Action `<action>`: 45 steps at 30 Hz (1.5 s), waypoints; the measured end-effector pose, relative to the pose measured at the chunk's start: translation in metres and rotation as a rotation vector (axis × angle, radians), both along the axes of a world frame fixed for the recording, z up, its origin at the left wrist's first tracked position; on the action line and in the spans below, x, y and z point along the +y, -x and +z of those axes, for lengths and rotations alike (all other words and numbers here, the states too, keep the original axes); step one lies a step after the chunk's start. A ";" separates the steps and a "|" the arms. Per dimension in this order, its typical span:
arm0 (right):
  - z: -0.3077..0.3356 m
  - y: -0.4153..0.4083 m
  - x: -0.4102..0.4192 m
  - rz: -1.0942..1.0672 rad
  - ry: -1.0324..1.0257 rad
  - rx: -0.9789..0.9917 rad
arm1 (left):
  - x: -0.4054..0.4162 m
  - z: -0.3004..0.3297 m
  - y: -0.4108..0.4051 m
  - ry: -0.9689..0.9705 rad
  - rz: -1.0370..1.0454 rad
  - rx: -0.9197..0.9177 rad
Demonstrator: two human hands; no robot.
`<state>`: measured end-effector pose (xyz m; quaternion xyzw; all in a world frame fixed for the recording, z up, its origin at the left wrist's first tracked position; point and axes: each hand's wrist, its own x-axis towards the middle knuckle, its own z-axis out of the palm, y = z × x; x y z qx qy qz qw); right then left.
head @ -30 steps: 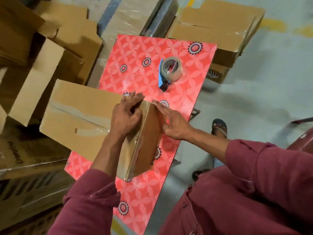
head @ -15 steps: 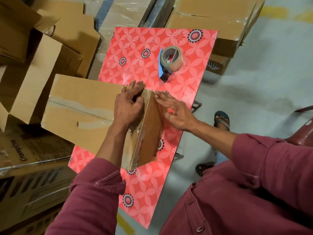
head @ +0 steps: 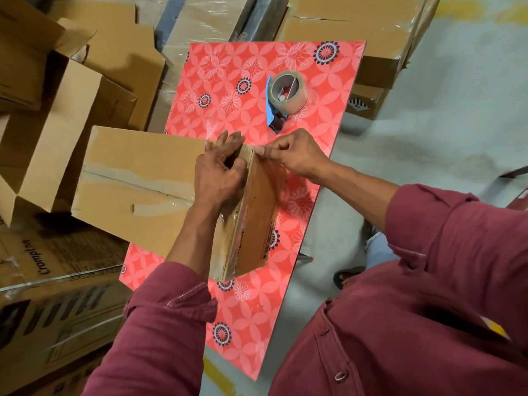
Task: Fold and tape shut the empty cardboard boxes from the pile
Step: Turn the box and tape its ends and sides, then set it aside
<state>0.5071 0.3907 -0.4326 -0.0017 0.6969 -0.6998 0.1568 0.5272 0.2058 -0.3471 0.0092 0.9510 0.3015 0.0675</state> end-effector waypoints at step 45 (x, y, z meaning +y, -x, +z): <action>-0.037 0.006 -0.009 0.233 -0.158 0.403 | -0.008 -0.005 -0.026 0.000 -0.081 0.029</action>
